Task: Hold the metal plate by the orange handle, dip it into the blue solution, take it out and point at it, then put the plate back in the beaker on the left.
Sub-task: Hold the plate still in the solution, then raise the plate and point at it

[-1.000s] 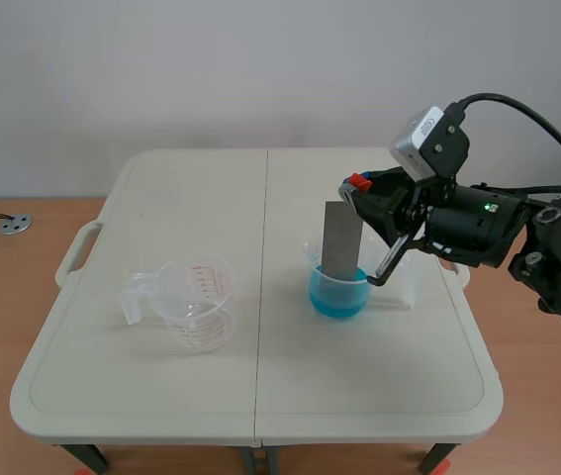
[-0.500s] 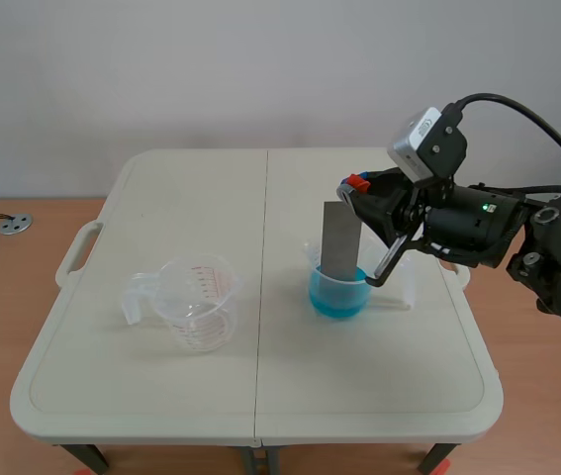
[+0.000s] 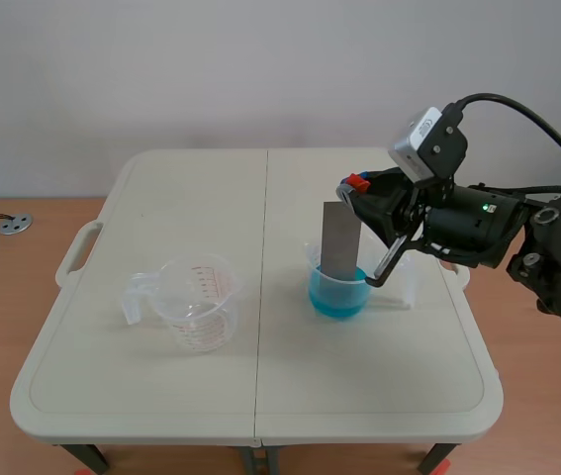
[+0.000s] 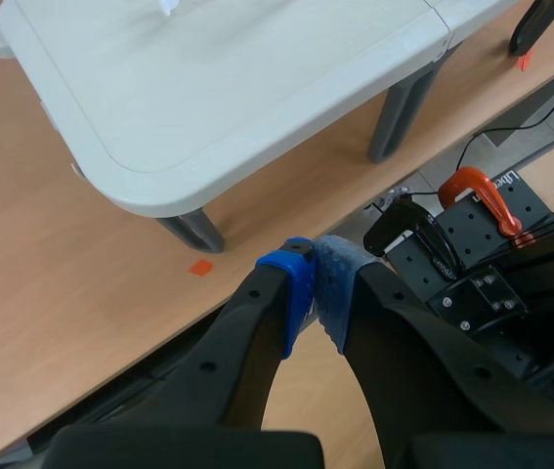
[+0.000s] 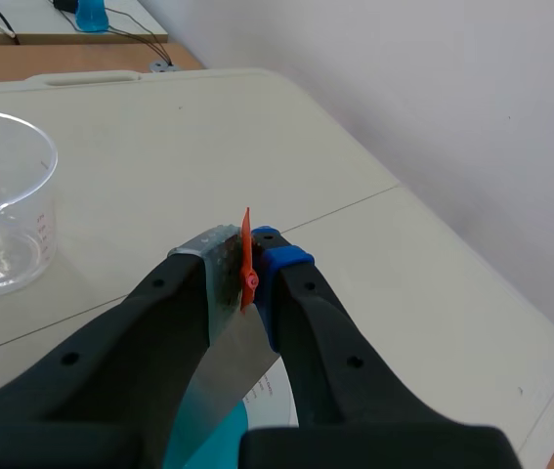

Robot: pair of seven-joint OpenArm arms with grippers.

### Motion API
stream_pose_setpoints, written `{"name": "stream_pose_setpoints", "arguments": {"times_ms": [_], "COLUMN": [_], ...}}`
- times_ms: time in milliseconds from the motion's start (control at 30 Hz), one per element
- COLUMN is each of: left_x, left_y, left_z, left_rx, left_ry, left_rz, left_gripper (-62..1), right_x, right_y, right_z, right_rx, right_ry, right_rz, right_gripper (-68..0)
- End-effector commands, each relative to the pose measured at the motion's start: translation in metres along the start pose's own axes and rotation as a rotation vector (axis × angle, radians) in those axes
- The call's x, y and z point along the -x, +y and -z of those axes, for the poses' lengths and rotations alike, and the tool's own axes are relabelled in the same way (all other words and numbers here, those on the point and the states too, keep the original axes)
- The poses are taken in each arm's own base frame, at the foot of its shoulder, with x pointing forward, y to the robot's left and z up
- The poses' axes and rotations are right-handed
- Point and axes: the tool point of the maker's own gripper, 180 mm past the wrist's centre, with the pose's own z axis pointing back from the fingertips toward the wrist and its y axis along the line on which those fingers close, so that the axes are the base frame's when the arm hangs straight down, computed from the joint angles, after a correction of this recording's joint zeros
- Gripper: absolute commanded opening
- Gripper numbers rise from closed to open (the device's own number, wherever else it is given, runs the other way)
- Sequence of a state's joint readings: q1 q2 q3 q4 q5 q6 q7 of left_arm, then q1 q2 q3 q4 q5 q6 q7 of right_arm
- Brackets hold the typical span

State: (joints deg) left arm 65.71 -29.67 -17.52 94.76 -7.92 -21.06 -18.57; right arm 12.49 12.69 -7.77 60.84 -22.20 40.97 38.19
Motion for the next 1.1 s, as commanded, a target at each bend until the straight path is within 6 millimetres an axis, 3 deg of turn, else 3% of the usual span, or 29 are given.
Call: {"name": "stream_pose_setpoints", "arguments": {"times_ms": [0,467,1067], "left_x": [-0.008,-0.008,-0.008], "left_y": [-0.002,-0.002,-0.002], "left_z": [0.002,0.002,0.002], "left_rx": [0.000,0.000,0.002], "left_ry": [-0.032,-0.032,-0.032], "left_rz": [-0.008,-0.008,-0.009], "left_gripper": [-59.4,-59.4,-59.4], "right_x": [-0.009,-0.025,-0.075], "right_y": [-0.005,-0.010,-0.022], "right_z": [0.002,-0.005,-0.023], "right_rx": [0.003,-0.021,-0.021], "right_ry": [-0.029,-0.072,-0.165], "right_rz": [-0.013,-0.053,-0.220], "right_gripper": [-66.2,-66.2,-66.2]}}
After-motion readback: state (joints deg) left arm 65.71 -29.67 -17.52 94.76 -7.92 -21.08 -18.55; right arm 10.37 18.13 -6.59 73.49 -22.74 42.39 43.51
